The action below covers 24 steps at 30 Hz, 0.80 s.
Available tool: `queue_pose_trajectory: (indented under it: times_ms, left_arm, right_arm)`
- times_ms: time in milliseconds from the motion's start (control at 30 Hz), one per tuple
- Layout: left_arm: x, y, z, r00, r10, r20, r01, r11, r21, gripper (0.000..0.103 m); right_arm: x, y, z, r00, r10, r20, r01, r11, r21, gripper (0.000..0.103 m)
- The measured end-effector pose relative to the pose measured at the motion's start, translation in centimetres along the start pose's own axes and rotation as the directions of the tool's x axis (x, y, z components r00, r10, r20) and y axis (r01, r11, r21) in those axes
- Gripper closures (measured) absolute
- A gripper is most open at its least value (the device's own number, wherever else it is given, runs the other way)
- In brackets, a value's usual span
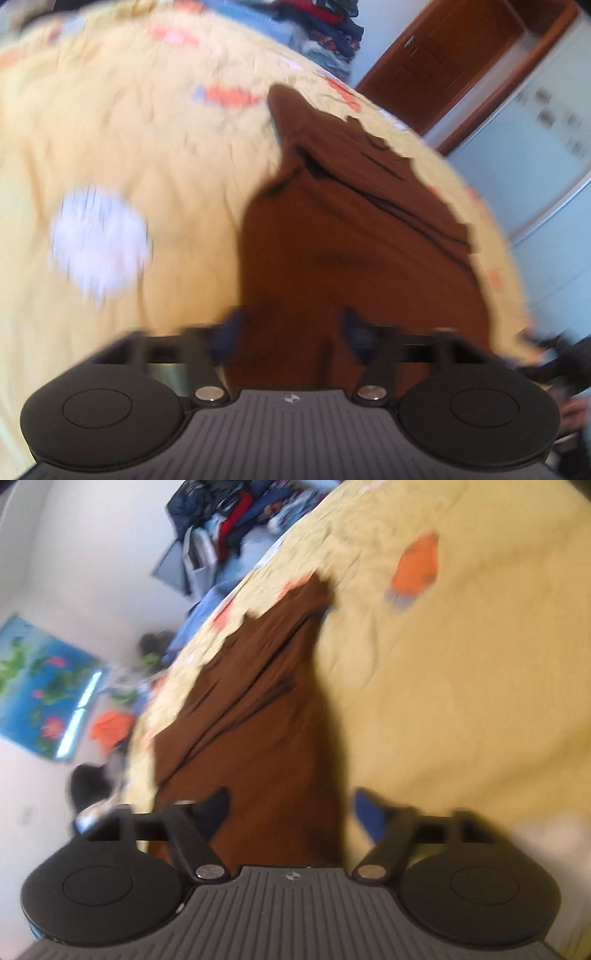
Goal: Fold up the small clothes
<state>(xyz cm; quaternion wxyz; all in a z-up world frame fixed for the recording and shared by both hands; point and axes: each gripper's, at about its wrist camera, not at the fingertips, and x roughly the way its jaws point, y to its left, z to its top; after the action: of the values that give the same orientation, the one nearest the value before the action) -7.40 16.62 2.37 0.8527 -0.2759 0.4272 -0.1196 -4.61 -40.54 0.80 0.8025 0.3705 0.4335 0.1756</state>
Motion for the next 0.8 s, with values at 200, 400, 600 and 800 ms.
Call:
queue_pose_trajectory:
  times_ms: [200,400,600,800]
  left_arm:
    - [-0.9,0.0,-2.6,0.998,-0.062,0.000,0.062,0.998,-0.022,0.029]
    - [-0.1,-1.2,-2.5,0.995,0.100,-0.017,-0.099,0.993,0.057,0.098]
    - [-1.4,-0.6,-3.8,0.998,0.052,-0.028,-0.051,0.998,0.048,0.094]
    - [-3.5,1.2,-7.2,0.982,-0.169,-0.088,0.156,0.978,-0.136,0.043]
  right_arm:
    - [-0.9,-0.8,-4.1,0.991,0.105,-0.084,-0.101,0.994,0.049,0.050]
    - [-1.3,-0.8,-4.0,0.996,-0.020,-0.082,0.018,1.000,-0.019,0.094]
    - [-3.1,-3.0,-4.4,0.998,0.009,-0.056,-0.007,0.999,0.039,0.085]
    - [-3.9,-0.9,-7.9,0.978,0.144,-0.149,-0.139,0.989,0.046,0.025]
